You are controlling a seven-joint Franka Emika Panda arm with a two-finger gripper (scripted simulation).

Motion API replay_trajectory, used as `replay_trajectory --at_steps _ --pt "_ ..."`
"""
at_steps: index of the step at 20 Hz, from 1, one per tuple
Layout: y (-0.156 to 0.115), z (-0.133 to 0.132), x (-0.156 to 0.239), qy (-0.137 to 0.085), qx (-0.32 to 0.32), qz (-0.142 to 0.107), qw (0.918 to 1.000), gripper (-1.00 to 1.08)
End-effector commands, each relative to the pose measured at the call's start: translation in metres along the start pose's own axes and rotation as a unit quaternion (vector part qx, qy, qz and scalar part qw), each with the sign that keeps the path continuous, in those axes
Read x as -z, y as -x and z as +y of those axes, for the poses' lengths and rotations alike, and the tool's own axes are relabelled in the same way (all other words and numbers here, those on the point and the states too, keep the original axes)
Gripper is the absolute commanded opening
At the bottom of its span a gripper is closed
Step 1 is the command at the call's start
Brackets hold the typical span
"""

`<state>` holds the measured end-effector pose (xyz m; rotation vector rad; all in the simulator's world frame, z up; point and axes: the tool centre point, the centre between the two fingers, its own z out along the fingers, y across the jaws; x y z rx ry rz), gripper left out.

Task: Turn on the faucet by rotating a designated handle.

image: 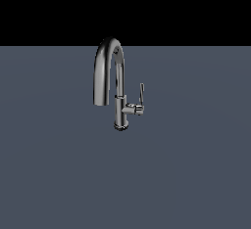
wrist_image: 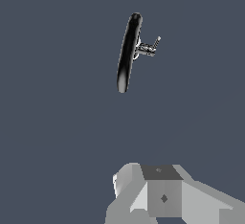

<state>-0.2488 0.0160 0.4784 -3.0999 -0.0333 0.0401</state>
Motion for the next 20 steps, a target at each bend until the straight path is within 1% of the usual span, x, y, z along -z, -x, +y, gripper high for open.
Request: replay_trajectory --at_steps 1,6,11,16,20 --pt "0.000 0.000 0.000 0.000 0.000 0.000 1.0000 -1.00" --pt "-0.004 0.000 0.000 -0.005 -0.005 -0.004 1.0000 -1.00" --pt "-0.014 0.001 -0.002 -0.020 -0.021 -0.016 0.9995 -1.00" --pt "-0.032 0.003 -0.005 -0.046 -0.048 -0.035 0.9972 -1.00" --pt "-0.052 0.005 -0.010 -0.074 -0.077 -0.058 0.9925 -1.00"
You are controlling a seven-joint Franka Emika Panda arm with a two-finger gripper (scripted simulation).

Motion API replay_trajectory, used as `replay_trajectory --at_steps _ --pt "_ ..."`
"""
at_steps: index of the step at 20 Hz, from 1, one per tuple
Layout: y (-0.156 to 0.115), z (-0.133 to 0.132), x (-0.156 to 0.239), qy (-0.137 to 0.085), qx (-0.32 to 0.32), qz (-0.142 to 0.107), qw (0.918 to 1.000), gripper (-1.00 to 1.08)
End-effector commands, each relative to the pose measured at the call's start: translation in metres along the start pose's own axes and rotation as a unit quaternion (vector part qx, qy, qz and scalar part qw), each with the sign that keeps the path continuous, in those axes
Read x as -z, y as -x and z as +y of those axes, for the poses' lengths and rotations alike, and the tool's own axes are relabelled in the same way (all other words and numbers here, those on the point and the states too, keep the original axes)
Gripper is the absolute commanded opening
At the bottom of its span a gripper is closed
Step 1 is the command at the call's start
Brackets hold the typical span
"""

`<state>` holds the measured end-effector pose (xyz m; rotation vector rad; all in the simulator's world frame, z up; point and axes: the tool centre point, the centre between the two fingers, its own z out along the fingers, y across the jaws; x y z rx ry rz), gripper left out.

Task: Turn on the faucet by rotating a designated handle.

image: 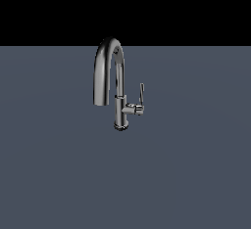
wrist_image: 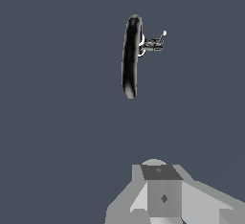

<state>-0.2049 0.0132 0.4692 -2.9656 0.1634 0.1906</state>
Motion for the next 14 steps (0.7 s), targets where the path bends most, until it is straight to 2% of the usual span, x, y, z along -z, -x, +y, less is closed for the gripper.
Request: replay_trajectory --at_steps 1,8,14 --pt "-0.014 0.001 -0.002 -0.020 -0.021 -0.015 0.9995 -1.00" --pt "-0.057 0.006 -0.011 -0.082 -0.084 -0.063 0.9911 -1.00" --pt "-0.094 0.015 -0.023 -0.138 -0.141 -0.105 0.9747 -1.00"
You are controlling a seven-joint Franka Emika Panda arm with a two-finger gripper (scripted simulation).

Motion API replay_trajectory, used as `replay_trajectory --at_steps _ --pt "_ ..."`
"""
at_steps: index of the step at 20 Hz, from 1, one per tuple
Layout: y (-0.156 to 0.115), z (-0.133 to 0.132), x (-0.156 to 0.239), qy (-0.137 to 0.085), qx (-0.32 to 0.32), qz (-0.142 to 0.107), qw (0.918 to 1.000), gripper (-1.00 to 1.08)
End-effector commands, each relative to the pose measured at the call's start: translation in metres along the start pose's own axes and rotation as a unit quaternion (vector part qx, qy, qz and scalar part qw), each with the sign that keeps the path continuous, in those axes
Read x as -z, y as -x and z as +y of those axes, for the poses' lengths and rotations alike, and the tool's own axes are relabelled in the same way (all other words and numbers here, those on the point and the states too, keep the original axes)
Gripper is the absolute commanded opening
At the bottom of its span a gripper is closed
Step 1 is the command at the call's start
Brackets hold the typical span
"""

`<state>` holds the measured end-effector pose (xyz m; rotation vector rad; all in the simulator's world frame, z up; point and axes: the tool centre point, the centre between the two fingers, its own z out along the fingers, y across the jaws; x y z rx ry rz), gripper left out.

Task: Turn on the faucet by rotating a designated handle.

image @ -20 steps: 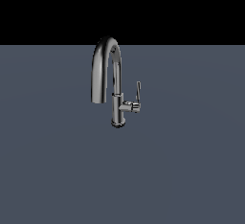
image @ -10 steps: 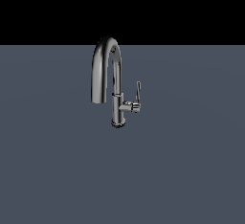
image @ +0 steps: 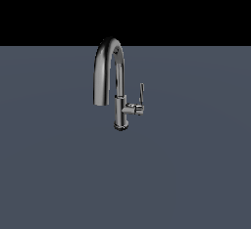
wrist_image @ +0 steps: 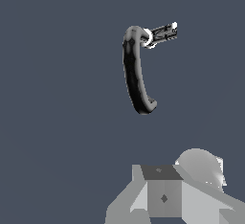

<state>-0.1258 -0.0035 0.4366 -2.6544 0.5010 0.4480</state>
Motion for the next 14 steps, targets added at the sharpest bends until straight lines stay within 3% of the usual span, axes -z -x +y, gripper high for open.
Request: replay_trajectory --at_steps 1,8,14 --pt "-0.017 0.001 -0.002 -0.024 -0.025 -0.018 0.9992 -1.00" --pt "-0.065 0.008 -0.012 -0.095 -0.095 -0.072 0.9883 -1.00" --pt "-0.106 0.018 -0.027 -0.160 -0.159 -0.121 0.9667 -1.00"
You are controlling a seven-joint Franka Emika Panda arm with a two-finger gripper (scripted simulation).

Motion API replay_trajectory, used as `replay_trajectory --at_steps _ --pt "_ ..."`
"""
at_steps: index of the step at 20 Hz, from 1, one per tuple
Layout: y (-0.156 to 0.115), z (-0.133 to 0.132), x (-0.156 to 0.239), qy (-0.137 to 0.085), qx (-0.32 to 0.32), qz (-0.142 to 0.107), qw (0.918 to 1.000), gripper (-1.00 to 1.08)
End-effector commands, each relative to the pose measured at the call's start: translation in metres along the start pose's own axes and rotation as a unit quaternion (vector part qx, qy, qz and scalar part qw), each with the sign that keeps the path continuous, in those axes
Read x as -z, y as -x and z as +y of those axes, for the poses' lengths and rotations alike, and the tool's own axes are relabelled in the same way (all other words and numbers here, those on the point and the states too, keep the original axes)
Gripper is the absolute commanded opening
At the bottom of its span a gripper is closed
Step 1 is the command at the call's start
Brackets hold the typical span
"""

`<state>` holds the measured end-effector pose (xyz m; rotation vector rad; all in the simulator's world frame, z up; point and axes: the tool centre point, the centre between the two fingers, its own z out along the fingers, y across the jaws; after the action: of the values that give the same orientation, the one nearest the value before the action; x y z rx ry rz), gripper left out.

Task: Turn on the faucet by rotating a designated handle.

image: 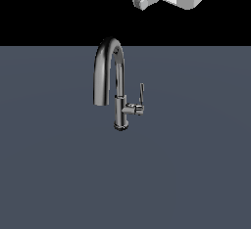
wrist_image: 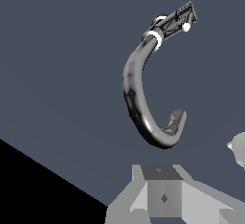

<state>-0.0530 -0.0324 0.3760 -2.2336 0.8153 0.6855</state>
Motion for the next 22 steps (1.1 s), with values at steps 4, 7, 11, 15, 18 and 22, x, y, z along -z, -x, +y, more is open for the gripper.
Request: replay_trajectory --at_steps 4,7,11,15,18,22 --pt "-0.042 0.004 -0.006 -0.063 -0.062 -0.048 0.9949 -1.00" --pt "-0.065 0.008 -0.012 -0.098 -0.097 -0.075 0.9876 -1.00" --pt "-0.095 0.015 -0.023 -0.145 -0.143 -0.110 0.9728 -1.00" --pt "-0.123 0.024 -0.037 -0.192 -0.189 -0.146 0.9519 -1.00" --pt "-0.143 0.031 -0.049 -0.226 -0.224 -0.173 0.9322 -1.00" --pt "-0.164 0.040 -0.066 -0.265 -0.263 -0.203 0.9053 -1.00"
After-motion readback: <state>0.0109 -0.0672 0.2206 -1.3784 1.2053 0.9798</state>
